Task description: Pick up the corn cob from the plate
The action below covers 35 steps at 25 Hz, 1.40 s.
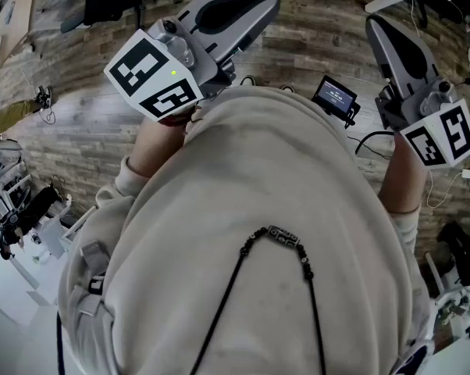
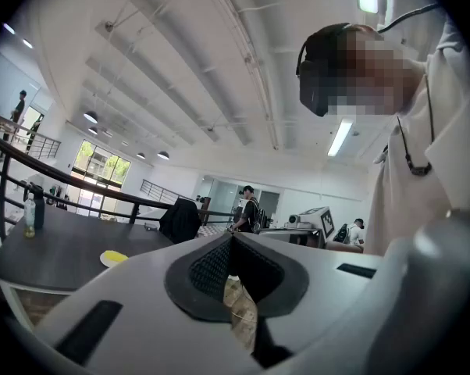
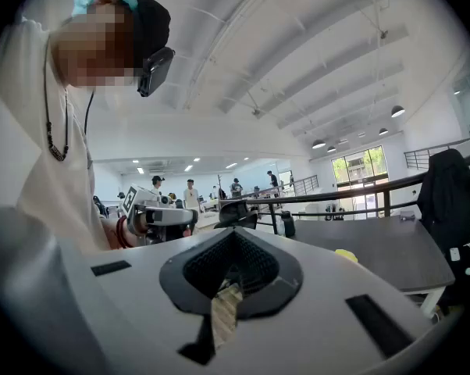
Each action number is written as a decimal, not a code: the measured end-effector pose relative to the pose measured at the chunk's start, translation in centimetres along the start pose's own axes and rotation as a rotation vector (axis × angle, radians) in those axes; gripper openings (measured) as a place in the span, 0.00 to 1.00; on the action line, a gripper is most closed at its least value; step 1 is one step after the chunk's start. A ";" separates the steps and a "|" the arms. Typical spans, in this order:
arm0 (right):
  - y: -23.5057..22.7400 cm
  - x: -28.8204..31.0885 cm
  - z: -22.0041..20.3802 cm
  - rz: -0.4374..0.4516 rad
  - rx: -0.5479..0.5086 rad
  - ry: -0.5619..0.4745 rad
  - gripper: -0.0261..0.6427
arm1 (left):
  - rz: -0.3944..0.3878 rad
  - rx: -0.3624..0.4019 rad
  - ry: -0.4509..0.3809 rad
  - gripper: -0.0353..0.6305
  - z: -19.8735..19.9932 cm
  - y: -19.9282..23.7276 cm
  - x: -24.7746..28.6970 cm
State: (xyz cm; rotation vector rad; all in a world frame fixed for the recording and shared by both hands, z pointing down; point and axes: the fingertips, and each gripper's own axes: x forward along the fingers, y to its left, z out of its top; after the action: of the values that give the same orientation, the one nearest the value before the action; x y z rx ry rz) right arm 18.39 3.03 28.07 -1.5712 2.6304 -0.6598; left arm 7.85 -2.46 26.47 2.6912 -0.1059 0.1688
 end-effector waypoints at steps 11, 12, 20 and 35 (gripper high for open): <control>0.5 -0.1 -0.3 0.087 0.016 -0.004 0.06 | 0.014 0.009 -0.005 0.06 -0.4 -0.5 0.2; 0.4 -0.1 -0.2 0.078 0.019 -0.008 0.06 | 0.017 0.020 -0.005 0.06 -0.3 -0.4 0.2; -0.2 -0.5 -0.5 0.002 0.050 -0.028 0.06 | 0.028 0.091 -0.085 0.06 1.7 0.4 -0.6; 1.3 0.0 0.2 0.043 0.003 -0.033 0.06 | -0.010 0.045 0.028 0.06 -0.7 -1.3 0.5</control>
State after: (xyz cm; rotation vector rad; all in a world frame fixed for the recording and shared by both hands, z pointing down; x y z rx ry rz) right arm 17.30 3.51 27.43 -1.5061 2.6311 -0.6295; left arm 8.35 -1.03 26.65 2.7326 -0.0818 0.2080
